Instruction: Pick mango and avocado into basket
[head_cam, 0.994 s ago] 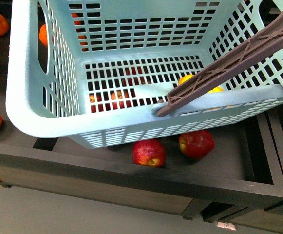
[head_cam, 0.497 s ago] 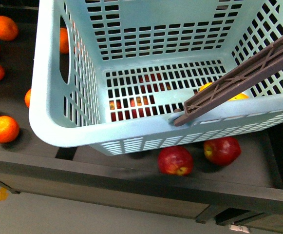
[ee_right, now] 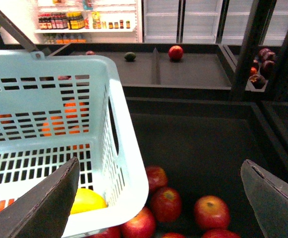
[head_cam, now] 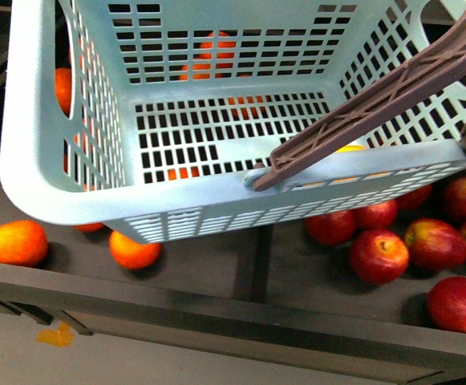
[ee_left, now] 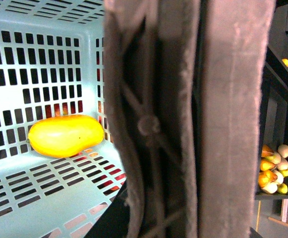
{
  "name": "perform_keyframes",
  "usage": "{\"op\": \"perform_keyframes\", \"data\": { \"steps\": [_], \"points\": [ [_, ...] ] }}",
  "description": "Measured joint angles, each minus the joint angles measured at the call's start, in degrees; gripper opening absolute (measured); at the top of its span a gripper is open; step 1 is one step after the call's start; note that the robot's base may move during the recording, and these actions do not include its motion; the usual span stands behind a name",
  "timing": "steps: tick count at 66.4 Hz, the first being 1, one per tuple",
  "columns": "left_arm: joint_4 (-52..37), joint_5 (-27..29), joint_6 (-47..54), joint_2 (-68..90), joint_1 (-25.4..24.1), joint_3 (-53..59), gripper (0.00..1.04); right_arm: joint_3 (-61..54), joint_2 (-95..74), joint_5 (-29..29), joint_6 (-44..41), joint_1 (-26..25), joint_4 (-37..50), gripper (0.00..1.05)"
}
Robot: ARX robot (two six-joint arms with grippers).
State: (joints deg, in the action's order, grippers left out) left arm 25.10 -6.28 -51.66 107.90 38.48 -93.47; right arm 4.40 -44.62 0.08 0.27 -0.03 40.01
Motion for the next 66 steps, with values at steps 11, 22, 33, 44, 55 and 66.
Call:
{"op": "perform_keyframes", "data": {
  "steps": [11, 22, 33, 44, 55, 66],
  "points": [
    [0.02, -0.66, -0.20, 0.00, 0.04, 0.00, 0.14, -0.02, 0.09, -0.07, 0.00, 0.00, 0.00, 0.96],
    [0.00, -0.13, 0.02, 0.00, 0.02, 0.00, 0.14, -0.11, -0.04, -0.11, 0.00, 0.00, -0.04, 0.96],
    [0.00, 0.17, 0.02, 0.00, 0.02, 0.00, 0.14, -0.11, -0.11, -0.09, 0.00, 0.00, -0.04, 0.96],
    [0.00, -0.09, -0.09, 0.00, 0.02, 0.00, 0.14, -0.11, -0.04, -0.09, 0.00, 0.00, -0.04, 0.96],
    [0.00, -0.13, -0.04, 0.00, 0.04, 0.00, 0.14, -0.09, 0.04, -0.09, 0.00, 0.00, -0.04, 0.96],
    [0.02, -0.09, 0.00, 0.00, 0.02, 0.00, 0.14, -0.11, 0.00, -0.07, 0.00, 0.00, -0.04, 0.96]
  ]
}}
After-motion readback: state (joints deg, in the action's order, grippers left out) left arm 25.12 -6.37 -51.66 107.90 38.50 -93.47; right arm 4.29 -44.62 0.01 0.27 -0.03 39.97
